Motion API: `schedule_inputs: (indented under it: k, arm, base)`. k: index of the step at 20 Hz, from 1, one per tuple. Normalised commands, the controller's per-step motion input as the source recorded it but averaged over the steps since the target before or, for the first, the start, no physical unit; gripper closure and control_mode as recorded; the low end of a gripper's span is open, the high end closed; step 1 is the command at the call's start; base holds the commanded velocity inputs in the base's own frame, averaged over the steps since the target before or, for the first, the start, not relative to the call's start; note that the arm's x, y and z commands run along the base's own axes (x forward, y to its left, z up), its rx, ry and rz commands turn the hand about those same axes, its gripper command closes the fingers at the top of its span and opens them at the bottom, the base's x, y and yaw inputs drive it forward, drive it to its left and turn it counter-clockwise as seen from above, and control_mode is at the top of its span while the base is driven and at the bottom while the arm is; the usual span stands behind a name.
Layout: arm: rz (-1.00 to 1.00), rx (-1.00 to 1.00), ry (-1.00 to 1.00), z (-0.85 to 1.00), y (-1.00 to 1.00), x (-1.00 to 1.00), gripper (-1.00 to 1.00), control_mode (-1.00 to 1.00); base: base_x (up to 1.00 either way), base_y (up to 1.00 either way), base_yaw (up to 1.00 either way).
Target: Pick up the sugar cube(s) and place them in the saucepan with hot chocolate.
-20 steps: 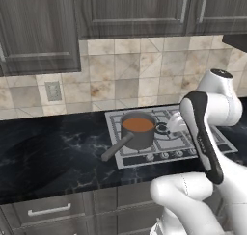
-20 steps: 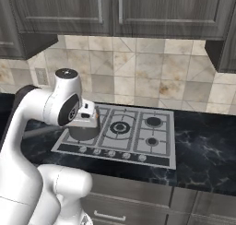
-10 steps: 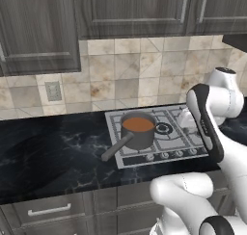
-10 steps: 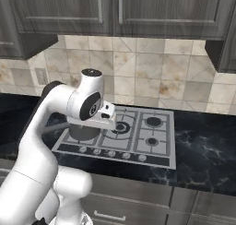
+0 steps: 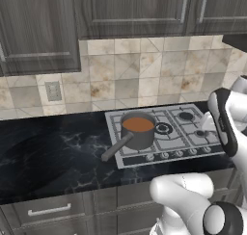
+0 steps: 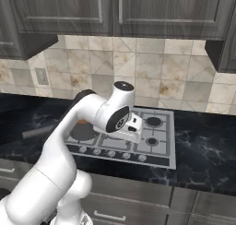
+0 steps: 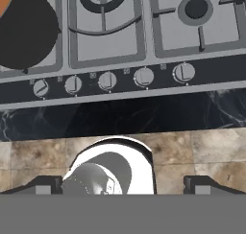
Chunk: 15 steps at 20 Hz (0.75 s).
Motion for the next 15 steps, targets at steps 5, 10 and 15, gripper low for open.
schedule_inputs:
  k: [5,10,15]
  arm:
    - [-0.08,0.00,0.00,-0.31,-0.41,-0.03,-1.00,-1.00]
    - [-0.10,-0.07,0.00,-0.41,-0.08,-0.04,-1.00,-1.00]
    - [-0.14,-0.23,0.00,-0.38,-0.17,-0.11,-1.00,-1.00]
  base:
    - [0.00,0.00,0.00]
    - [0.00,0.00,0.00]
    - [0.00,0.00,0.00]
